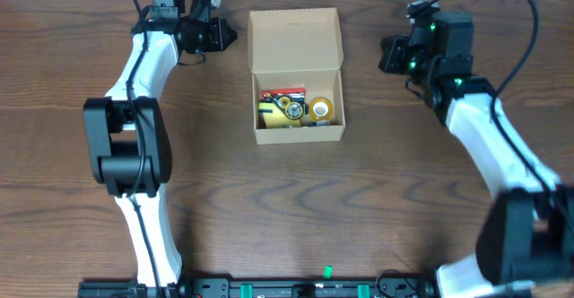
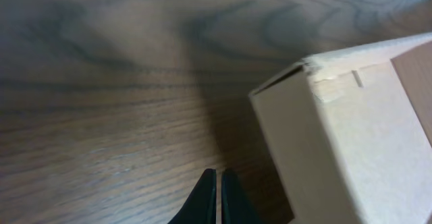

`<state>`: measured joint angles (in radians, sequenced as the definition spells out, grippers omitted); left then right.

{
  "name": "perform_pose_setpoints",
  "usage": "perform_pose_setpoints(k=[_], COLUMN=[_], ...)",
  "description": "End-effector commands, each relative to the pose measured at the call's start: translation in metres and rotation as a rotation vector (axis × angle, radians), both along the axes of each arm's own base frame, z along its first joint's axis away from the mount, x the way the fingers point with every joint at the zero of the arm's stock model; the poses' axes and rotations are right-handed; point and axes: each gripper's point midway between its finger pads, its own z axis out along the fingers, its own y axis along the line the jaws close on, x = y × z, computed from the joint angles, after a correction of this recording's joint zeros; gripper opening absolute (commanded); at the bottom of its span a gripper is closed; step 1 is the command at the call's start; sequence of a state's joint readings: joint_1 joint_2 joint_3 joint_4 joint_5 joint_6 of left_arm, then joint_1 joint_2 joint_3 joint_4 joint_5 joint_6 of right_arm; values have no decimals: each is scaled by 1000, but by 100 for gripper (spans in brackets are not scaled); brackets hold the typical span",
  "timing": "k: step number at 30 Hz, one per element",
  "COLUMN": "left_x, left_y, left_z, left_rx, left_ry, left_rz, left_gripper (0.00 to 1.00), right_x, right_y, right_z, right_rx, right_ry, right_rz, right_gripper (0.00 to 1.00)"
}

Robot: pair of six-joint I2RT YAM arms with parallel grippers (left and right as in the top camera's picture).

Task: Pack container
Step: 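Push the box lid flap closed with both grippers from behind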

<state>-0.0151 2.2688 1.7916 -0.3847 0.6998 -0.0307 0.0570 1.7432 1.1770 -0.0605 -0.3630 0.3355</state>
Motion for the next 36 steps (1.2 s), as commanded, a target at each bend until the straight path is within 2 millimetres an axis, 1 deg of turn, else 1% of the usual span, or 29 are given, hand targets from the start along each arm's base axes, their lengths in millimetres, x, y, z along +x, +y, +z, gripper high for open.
perform_pose_setpoints(k=[1,2,5,8,11,14,17,19,23,26,31,33,34,36], left_x=[-2,-2,-4,-6,-5,1,5,5,2,0,2,3,4,7], left_y=[-9,-13,-19,-21,-22,-28,-33,-36,-46,-51,-49,-45,-43,-39], left_z=[-23,-28,-37,-47,-46,-33,-23,-20,-8,2,21,35,44,57], left_rx=[-122,-159,-221,-242,-248,-301,-345,-358,-404,-441,-484,-506,-518,-523], left_ry=[104,123,165,198,190,159,136,130,104,89,62,38,20,-6], left_rz=[25,24,20,23,19,1,-16,-28,-87,-130,-171,-194,-208,-216], left_gripper=[6,6,6,6,6,6,6,6,6,6,6,5,6,6], right_x=[1,4,14,24,34,42,47,51,50,47,38,37,37,37], right_y=[18,22,31,41,47,59,76,87,99,102,106,104,102,99], right_z=[-29,-41,-63,-76,-86,-89,-83,-75,-65,-59,-36,-31,-25,-16], right_rx=[188,221,278,321,348,371,388,390,399,423,490,503,513,527], right_ry=[88,106,137,146,158,162,147,127,112,105,54,47,39,23], right_rz=[94,110,128,163,176,215,273,302,342,383,510,529,547,577], right_gripper=[1,1,1,1,1,1,1,1,1,1,1,1,2,1])
